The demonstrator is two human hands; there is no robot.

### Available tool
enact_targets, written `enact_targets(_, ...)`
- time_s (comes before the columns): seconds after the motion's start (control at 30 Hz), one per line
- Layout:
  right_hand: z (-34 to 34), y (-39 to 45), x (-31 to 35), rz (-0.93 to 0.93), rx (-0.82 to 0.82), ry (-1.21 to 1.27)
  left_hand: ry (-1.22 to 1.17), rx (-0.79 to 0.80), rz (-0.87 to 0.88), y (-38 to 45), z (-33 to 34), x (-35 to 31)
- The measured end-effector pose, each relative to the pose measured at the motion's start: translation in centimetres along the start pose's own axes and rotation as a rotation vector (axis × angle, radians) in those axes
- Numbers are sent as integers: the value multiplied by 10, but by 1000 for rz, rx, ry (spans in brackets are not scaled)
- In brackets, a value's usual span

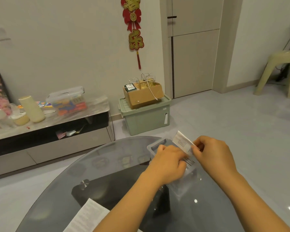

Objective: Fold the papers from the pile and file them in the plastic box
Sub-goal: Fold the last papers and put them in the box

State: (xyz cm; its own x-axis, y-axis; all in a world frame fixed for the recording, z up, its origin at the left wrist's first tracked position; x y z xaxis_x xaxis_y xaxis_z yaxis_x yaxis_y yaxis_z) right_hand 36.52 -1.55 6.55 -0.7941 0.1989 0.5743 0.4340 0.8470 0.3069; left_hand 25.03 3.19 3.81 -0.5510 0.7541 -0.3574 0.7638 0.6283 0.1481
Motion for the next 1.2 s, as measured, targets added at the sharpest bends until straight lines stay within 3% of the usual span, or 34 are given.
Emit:
enact_targets(0.1, 2, 3, -5, 13, 22, -35, 50, 19, 86, 12, 12, -4)
enact_targets(0.37, 6, 3, -3, -7, 46, -51, 130, 52, 82, 14, 16, -1)
enact_targets(0.83, 31, 12, 0, 24, 242, -405, -12, 5, -28, 3, 13, 10)
enact_targets(0.97, 35, 14, -1, 25, 279, -390, 46, 26, 21, 4, 16, 7)
enact_targets(1.2, 31, 16, -12, 11, 308, -156, 142, 89, 20, 9, 17, 11)
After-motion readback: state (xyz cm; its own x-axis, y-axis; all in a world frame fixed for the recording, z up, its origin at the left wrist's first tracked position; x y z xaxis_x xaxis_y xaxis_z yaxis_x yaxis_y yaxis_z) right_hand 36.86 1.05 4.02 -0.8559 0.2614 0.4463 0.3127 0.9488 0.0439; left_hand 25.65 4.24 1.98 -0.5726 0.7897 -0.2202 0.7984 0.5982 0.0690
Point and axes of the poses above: each hand's wrist, its own y-axis towards the middle knuckle, its own z-axis out of the palm, x = y × z, the point moved 6 cm from there along y, towards the middle knuckle
